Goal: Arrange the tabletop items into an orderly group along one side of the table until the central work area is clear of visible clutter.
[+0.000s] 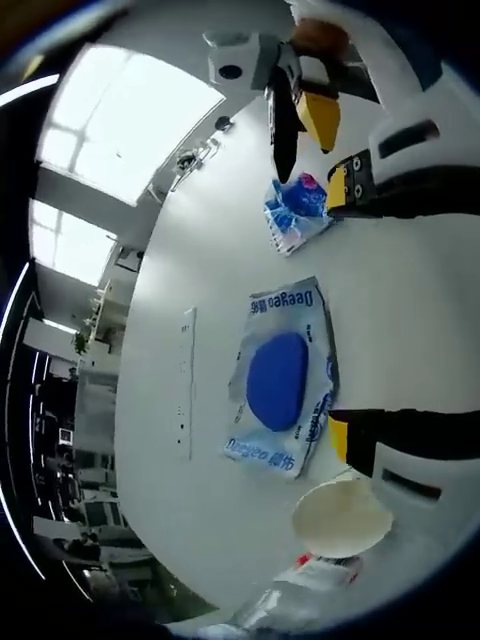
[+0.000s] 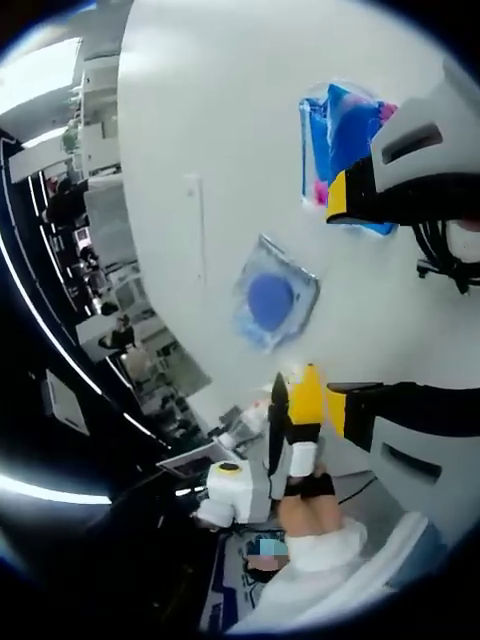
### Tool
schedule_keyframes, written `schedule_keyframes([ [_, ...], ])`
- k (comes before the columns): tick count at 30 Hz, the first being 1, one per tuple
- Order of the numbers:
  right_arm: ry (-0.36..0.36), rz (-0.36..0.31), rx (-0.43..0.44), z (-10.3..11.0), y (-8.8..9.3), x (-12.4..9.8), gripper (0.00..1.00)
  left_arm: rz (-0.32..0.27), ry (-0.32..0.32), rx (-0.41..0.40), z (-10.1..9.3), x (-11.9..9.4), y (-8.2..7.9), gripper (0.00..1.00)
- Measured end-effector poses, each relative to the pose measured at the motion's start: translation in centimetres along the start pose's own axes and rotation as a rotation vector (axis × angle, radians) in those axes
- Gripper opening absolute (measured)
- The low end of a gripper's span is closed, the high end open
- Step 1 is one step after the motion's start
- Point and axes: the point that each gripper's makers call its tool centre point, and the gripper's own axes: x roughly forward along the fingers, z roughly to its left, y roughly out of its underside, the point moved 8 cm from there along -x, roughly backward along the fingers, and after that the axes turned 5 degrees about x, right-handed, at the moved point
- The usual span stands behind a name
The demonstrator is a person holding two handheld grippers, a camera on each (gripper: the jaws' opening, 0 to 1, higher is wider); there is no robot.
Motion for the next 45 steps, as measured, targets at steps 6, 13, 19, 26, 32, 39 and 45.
schedule_keyframes([
  [6,-0.007,-0.01,0.044,-0.3,-1.0,1.8,0.61,0.03,-0.059,0.022,2.1,0.2,-2.1,0.78],
  [13,-0.006,-0.006,0.106,-0.8,-1.1,3.0,0.58,0.109,-0.107,0.061,4.4,1.2,-3.5,0.77],
  [19,0.03,0.024,0.176,-1.1,-0.8,4.5,0.5,0.168,-0.124,0.04,7.1,2.1,-4.6,0.76],
  [26,0.041,0.059,0.237,-0.6,0.1,6.5,0.49,0.298,-0.126,0.086,9.0,3.3,-6.1,0.69],
  [32,0.085,0.076,0.287,-0.1,0.7,8.1,0.43,0.399,-0.099,0.058,11.0,5.4,-5.7,0.63],
  [39,0.149,0.063,0.346,-0.9,0.6,9.2,0.42,0.484,-0.052,0.056,11.3,6.3,-5.1,0.54],
  [45,0.171,0.109,0.369,-0.9,1.4,10.0,0.38,0.522,-0.063,0.086,12.4,7.0,-4.9,0.5],
])
